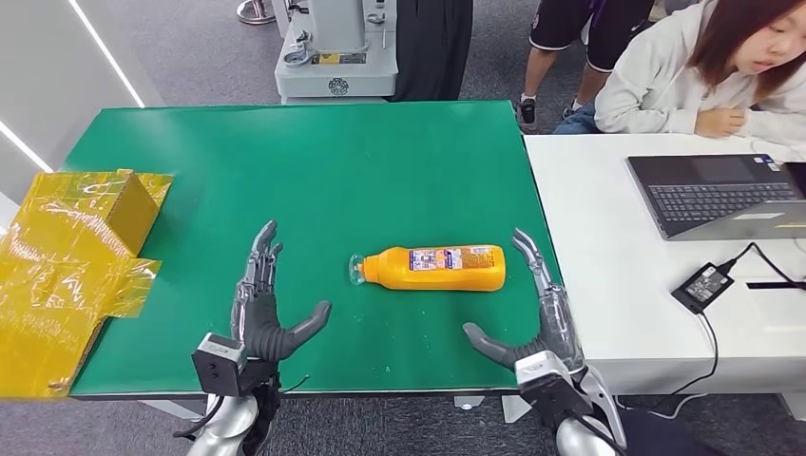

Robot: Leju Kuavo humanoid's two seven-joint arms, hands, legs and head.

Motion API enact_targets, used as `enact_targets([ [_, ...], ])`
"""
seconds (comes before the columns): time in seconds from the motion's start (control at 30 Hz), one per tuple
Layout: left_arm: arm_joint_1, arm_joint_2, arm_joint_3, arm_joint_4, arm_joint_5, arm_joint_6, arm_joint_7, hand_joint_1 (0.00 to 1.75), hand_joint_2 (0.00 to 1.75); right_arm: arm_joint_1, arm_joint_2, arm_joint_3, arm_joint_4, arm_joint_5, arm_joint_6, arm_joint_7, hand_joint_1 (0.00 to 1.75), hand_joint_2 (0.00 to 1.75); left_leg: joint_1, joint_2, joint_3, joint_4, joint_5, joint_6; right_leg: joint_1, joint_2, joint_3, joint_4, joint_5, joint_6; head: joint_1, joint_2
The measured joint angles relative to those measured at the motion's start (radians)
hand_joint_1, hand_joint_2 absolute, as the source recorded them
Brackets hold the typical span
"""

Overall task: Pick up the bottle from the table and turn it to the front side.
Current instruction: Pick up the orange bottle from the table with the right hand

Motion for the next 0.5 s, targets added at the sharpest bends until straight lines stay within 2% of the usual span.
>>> enact_targets([
  [0.27,-0.012,-0.02,0.001,0.009,-0.013,-0.035,-0.003,0.0,1.75,-0.062,-0.001,-0.012,0.074,0.064,-0.009,0.054,0.0,1.75,0.0,0.0,0.0,0.0,0.0,0.0,0.0,0.001,0.0,0.0,0.0,0.0,0.0,0.0],
  [0.5,-0.054,-0.029,0.001,0.07,0.004,-0.068,-0.041,0.0,1.75,-0.196,-0.021,-0.021,0.257,0.084,0.006,0.071,0.0,1.75,0.0,0.001,0.001,0.0,0.001,0.0,0.0,0.001,0.0,0.0,0.001,0.0,0.0,0.0],
])
